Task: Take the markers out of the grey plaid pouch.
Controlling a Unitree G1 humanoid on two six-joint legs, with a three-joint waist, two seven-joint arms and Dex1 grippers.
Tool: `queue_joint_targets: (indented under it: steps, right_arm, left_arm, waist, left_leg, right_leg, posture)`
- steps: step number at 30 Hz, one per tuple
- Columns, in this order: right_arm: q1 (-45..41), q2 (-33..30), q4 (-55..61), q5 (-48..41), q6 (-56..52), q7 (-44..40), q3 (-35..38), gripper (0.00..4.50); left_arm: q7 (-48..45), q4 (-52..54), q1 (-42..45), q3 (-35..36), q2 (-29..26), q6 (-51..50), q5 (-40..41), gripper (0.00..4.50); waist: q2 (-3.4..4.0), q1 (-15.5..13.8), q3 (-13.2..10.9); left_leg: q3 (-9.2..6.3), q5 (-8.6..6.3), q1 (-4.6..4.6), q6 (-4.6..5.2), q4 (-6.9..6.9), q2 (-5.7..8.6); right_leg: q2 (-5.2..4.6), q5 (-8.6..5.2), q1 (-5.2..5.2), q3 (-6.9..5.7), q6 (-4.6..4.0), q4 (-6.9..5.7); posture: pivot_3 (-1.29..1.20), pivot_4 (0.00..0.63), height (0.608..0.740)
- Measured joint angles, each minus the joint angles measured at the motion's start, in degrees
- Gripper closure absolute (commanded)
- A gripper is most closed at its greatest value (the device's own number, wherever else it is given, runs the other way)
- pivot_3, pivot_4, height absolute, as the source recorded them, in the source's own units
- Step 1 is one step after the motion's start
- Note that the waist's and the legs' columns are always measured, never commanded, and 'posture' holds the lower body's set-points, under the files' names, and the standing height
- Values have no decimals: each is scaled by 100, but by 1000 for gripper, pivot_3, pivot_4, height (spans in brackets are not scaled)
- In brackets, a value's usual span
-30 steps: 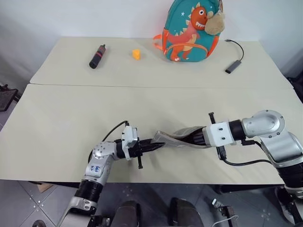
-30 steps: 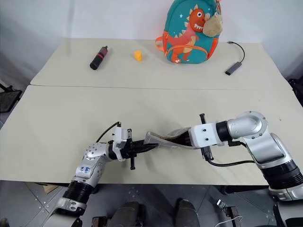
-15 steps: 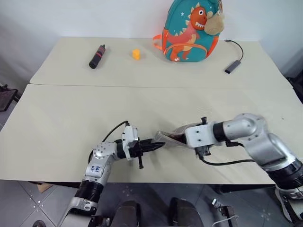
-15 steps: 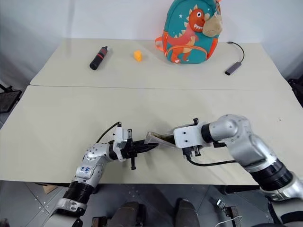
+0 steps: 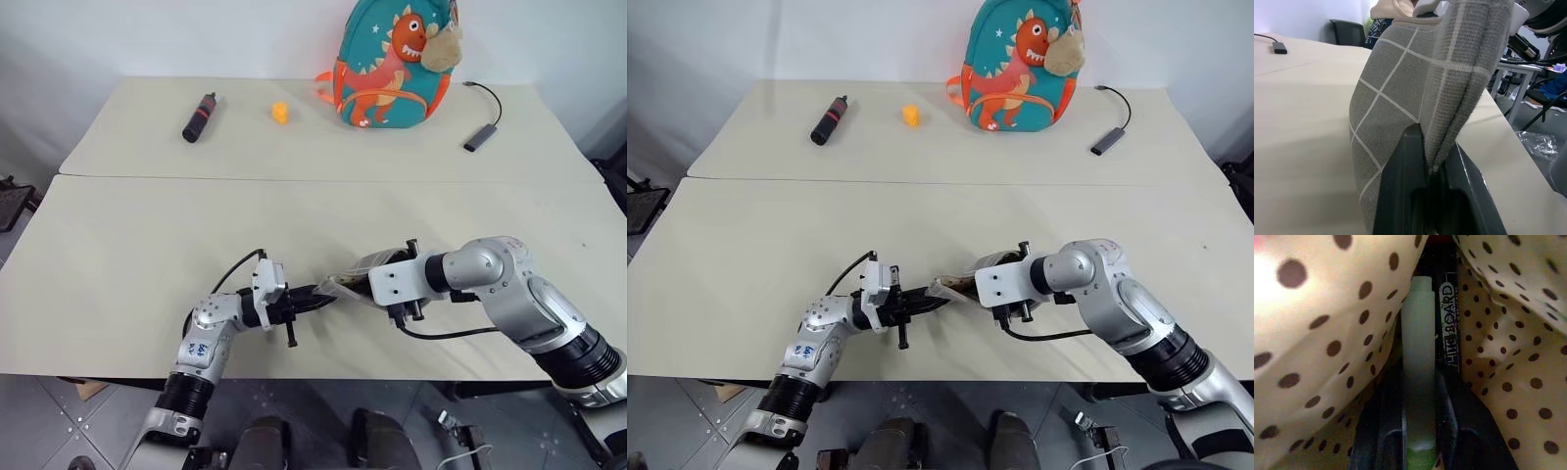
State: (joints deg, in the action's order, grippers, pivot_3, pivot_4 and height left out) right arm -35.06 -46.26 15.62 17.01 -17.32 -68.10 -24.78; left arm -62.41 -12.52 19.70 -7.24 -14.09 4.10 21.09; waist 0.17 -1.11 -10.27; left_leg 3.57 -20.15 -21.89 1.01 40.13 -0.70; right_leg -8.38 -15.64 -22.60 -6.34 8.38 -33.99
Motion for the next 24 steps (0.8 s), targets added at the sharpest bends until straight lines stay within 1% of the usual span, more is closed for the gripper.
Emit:
queue_joint_targets:
  steps: [7, 10, 13, 16, 20, 24]
  right_arm:
    - [80, -77, -64, -334, 452, 54, 389, 4082]
    - [264, -157, -58, -862, 785, -131, 726, 4082]
    - [437, -401, -291, -1454, 1596, -379, 1139, 4082]
    - [455, -500, -656, -1619, 2074, -374, 1337, 4082]
    - [489, -503, -930, -1810, 2249, -325, 1503, 4082]
    - [625, -482, -949, -2271, 2215, -355, 1737, 4082]
  left_arm:
    - [22, 24, -1, -2, 15, -50, 10, 4500]
    - [23, 48, -14, 5, 9, -97, 37, 4500]
    - [17, 55, -19, 3, -12, -148, 59, 4500]
    - [13, 61, -28, -1, -21, -156, 63, 4500]
    - [4, 78, -32, -14, -25, -159, 63, 4500]
    - [-12, 80, -34, -6, -38, -159, 68, 4500]
  waist:
    - [0, -10, 0]
    - [0, -24, 0]
    - [-1, -20, 0]
    - [-1, -13, 0]
    - [-1, -12, 0]
    - [-1, -17, 0]
  left_leg:
    - [0, 0, -1, 0, 0, 1]
    - [0, 0, -1, 0, -1, 2]
    - [0, 0, -1, 0, -2, 2]
    - [1, 0, 0, 0, -2, 0]
    - [1, 0, 0, 0, -2, 0]
    - [1, 0, 0, 0, -2, 0]
  right_leg:
    - [0, 0, 0, 0, 0, 1]
    - [0, 0, 0, 0, 0, 4]
    - [0, 0, 1, 0, 0, 5]
    - [0, 0, 1, 0, 0, 4]
    - [0, 0, 1, 0, 0, 3]
    - [0, 0, 1, -1, 0, 3]
  posture:
    - [0, 150, 740]
    - [0, 150, 740]
    - [0, 150, 740]
    - [0, 150, 740]
    - [0, 150, 740]
    - [0, 150, 740]
